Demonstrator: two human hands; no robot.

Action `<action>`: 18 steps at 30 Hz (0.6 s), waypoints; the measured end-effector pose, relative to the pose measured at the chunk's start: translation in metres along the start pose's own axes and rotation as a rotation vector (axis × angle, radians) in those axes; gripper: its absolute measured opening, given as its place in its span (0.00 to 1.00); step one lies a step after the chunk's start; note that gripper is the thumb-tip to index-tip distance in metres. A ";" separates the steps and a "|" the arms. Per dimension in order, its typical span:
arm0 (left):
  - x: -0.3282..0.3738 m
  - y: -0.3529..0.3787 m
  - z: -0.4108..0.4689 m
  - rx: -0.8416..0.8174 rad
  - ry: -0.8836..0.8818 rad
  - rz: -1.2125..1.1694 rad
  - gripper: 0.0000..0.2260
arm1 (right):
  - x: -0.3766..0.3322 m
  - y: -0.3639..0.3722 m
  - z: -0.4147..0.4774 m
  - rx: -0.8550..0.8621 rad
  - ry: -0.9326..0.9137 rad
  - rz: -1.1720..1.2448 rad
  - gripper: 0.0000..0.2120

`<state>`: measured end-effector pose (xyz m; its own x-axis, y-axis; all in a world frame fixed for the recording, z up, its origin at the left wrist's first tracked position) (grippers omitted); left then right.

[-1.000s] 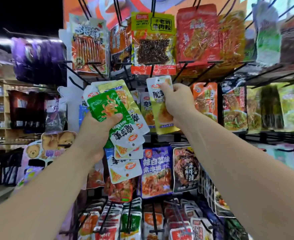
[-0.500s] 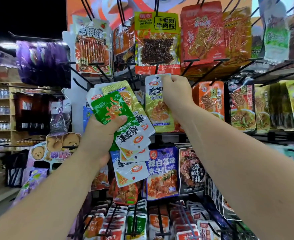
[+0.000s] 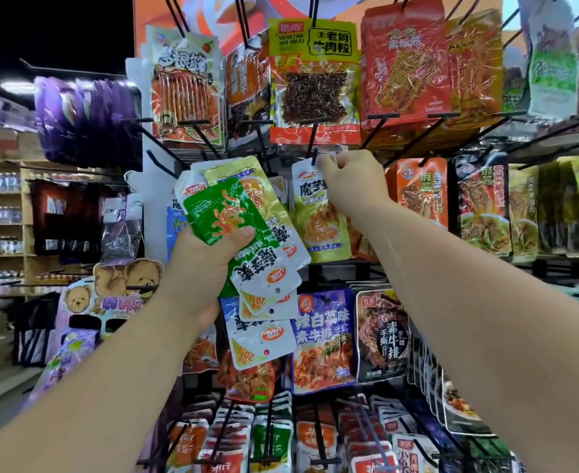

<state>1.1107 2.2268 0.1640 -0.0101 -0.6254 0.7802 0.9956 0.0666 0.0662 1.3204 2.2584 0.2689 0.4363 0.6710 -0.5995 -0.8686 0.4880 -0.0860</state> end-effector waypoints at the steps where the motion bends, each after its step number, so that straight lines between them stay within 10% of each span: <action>1: 0.000 0.000 0.000 0.000 0.000 0.003 0.13 | 0.003 0.002 0.002 -0.011 0.021 -0.028 0.27; 8: 0.000 0.000 0.000 0.012 -0.020 0.000 0.12 | 0.026 0.010 0.006 -0.063 0.078 -0.188 0.12; 18: 0.000 -0.001 -0.001 0.002 -0.003 -0.006 0.11 | 0.031 0.009 -0.023 -0.456 -0.419 -0.938 0.33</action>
<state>1.1098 2.2258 0.1636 -0.0161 -0.6235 0.7817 0.9953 0.0649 0.0722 1.3202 2.2705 0.2310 0.9325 0.3221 0.1633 -0.1220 0.7065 -0.6971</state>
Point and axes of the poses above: each hand's wrist, its own z-axis towards the middle knuckle, its own y-axis out of the palm, x = y × z, the point moved 2 cm from there along z, towards the middle knuckle, and after that the axes turned 14 degrees about z, right-handed, at the moved point
